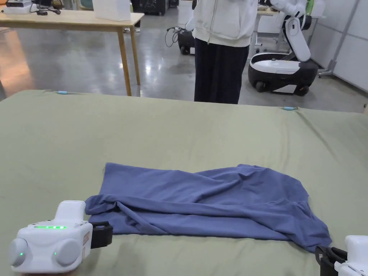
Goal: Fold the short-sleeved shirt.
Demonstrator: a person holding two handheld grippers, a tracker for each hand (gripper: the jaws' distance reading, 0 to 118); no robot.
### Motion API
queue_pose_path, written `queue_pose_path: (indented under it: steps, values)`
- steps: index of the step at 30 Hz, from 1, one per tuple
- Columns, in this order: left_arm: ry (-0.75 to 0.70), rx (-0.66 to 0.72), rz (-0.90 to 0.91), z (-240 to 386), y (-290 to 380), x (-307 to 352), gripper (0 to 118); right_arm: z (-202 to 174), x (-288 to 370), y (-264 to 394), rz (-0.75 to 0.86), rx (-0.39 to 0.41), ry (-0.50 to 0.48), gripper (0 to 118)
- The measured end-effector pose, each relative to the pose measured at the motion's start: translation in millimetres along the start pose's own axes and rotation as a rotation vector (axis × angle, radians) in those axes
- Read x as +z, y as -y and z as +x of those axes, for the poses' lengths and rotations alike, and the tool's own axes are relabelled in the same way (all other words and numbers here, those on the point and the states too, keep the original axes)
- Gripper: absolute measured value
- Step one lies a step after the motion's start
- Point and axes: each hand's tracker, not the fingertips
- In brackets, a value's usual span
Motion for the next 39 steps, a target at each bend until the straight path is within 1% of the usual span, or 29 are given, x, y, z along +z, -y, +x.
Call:
queue_pose_path:
  steps: [2,3,4,5,6,7,8,9,10,11,12,14,15,16,17,18,20,21,22,23,26,28,32,36,39]
  values:
    - [-0.007,0.009,-0.046,2.7,-12.3,-21.2,115,8.5,-6.7,-3.2,-0.013,-0.006,0.014,1]
    - [-0.003,0.011,-0.05,4.6,-16.6,-30.2,112,12.9,-10.6,-5.0,-0.021,-0.011,0.024,1]
    - [-0.005,0.012,-0.072,8.5,-18.5,-38.0,107,17.4,-15.3,-7.3,-0.026,-0.016,0.035,1]
    - [-0.011,0.003,-0.092,12.6,-20.7,-45.0,97,21.6,-20.3,-9.6,-0.029,-0.018,0.038,1]
    - [-0.005,-0.019,-0.123,16.8,-22.4,-51.9,76,25.8,-26.4,-12.5,-0.03,-0.024,0.049,1]
    - [0.017,-0.032,-0.13,20.7,-23.8,-56.0,56,30.1,-34.7,-16.7,-0.034,-0.029,0.069,11]
    - [0.068,-0.032,-0.124,24.4,-22.5,-51.4,40,34.2,-43.6,-21.5,-0.04,-0.032,0.069,40]
    - [0.041,-0.044,-0.108,29.5,-23.5,-48.8,23,39.0,-56.7,-26.4,-0.072,-0.045,0.068,96]
    - [0.018,-0.088,-0.09,34.8,-25.9,-46.5,12,42.8,-71.5,-30.2,-0.13,-0.057,0.067,116]
    - [0.021,-0.091,-0.094,37.9,-26.9,-45.8,9,45.8,-81.9,-32.6,-0.13,-0.065,0.059,118]
    - [0.033,-0.074,-0.092,35.9,-26.3,-46.5,7,47.4,-92.8,-35.7,-0.105,-0.064,0.067,117]
    - [0.037,-0.069,-0.096,34.3,-28.1,-49.0,6,50.4,-118.4,-41.7,-0.143,-0.072,0.078,116]
    - [0.045,-0.066,-0.104,33.7,-27.4,-50.1,6,50.9,-130.1,-42.6,-0.159,-0.073,0.09,109]
    - [0.042,-0.063,-0.103,33.0,-28.4,-49.8,6,54.0,-139.6,-41.8,-0.174,-0.084,0.073,86]
    - [0.041,-0.062,-0.111,33.2,-28.3,-50.3,6,55.2,-144.4,-40.8,-0.188,-0.101,0.072,86]
    - [0.041,-0.061,-0.11,33.4,-27.8,-50.2,6,55.9,-146.4,-39.0,-0.194,-0.11,0.082,73]
    - [0.027,-0.078,-0.09,33.5,-28.3,-50.5,5,53.6,-144.1,-36.5,-0.198,-0.139,0.038,18]
    - [0.025,-0.084,-0.087,33.7,-28.3,-50.4,5,52.8,-142.1,-38.6,-0.204,-0.143,0.049,16]
    - [0.029,-0.088,-0.088,33.7,-28.9,-50.1,4,54.6,-137.5,-39.9,-0.202,-0.156,0.026,14]
    - [0.029,-0.089,-0.08,32.5,-29.9,-47.7,4,56.2,-131.3,-42.4,-0.191,-0.158,0.024,13]
    - [0.038,-0.094,-0.059,24.1,-35.7,-35.7,3,57.1,-104.3,-55.1,-0.164,-0.13,0.014,12]
    - [0.074,-0.081,-0.027,16.6,-42.0,-14.4,2,56.2,-79.4,-65.6,-0.124,-0.098,0.01,12]
    - [0.087,-0.112,0.015,6.0,-44.2,28.7,2,55.9,-25.3,-78.6,-0.08,-0.087,0.016,12]
    - [0.107,-0.133,0.033,-12.3,-28.8,70.6,2,60.3,28.1,-72.3,-0.072,-0.083,0.014,12]
    - [0.126,-0.133,0.034,-26.9,-3.5,98.2,2,57.1,62.6,-50.9,-0.09,-0.089,-0.004,12]
